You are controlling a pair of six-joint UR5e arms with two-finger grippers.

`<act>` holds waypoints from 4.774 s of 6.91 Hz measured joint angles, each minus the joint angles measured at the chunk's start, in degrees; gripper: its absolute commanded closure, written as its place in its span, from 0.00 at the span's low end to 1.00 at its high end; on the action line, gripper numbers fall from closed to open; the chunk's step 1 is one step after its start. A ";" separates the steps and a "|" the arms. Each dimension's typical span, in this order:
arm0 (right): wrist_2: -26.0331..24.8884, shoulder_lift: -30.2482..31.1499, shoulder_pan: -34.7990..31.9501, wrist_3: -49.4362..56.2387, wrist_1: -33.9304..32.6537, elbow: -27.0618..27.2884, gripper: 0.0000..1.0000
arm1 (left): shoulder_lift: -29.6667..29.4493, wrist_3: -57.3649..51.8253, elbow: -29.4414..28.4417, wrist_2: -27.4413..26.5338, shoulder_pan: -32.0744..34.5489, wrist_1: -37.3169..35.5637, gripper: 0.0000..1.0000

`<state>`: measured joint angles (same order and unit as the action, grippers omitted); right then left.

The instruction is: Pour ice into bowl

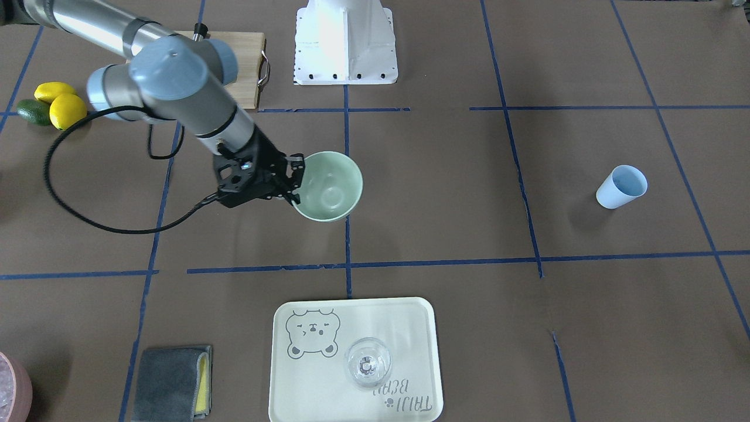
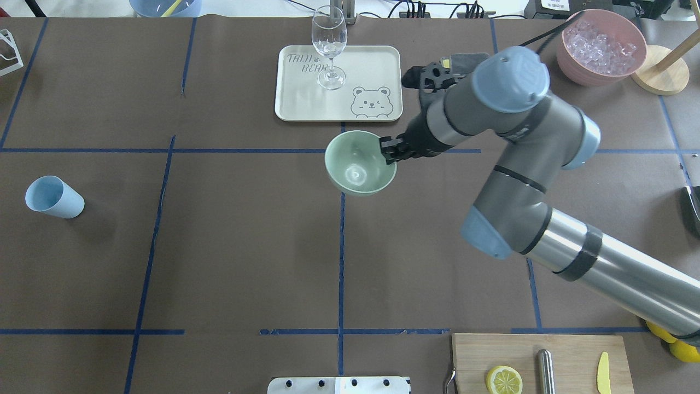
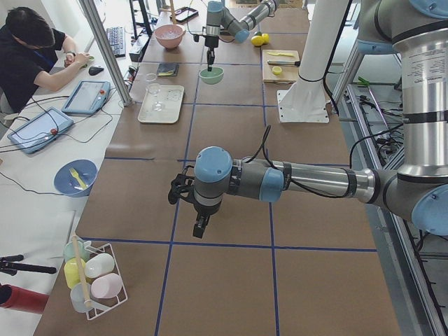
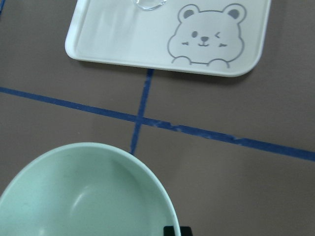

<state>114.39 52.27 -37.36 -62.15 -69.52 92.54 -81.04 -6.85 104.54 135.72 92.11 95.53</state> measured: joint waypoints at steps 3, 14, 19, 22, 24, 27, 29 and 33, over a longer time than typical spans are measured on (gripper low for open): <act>-14.16 -18.30 10.16 -7.88 -6.29 -17.49 0.95 | 0.00 0.00 -0.03 0.07 -0.05 0.50 0.00; 14.46 3.01 -24.84 36.65 -20.47 0.97 0.00 | -0.12 0.55 -1.71 -0.41 -0.43 20.13 0.00; 19.08 27.62 -49.81 72.93 -20.83 3.43 0.00 | -2.46 25.84 -6.27 -0.66 -7.22 55.56 0.00; 19.34 34.09 -51.36 73.32 -20.45 8.03 0.00 | 0.37 41.10 -5.26 -18.80 -21.07 66.99 0.00; 19.38 36.01 -51.41 72.97 -20.33 9.62 0.00 | 5.70 48.70 -2.64 -38.39 -33.21 70.25 0.00; 19.38 36.98 -51.41 72.88 -20.31 10.37 0.00 | 12.07 64.32 -2.24 -68.74 -56.16 72.54 0.00; 19.32 37.30 -51.41 72.88 -20.31 10.38 0.00 | 13.44 74.92 -5.20 -84.49 -68.89 72.40 0.00; 19.29 37.89 -51.41 72.88 -20.22 10.61 0.00 | 12.41 81.56 -10.83 -95.45 -75.89 72.01 0.00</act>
<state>133.68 90.15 -88.77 10.72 -89.74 103.16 -68.62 74.71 93.71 40.27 16.22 167.54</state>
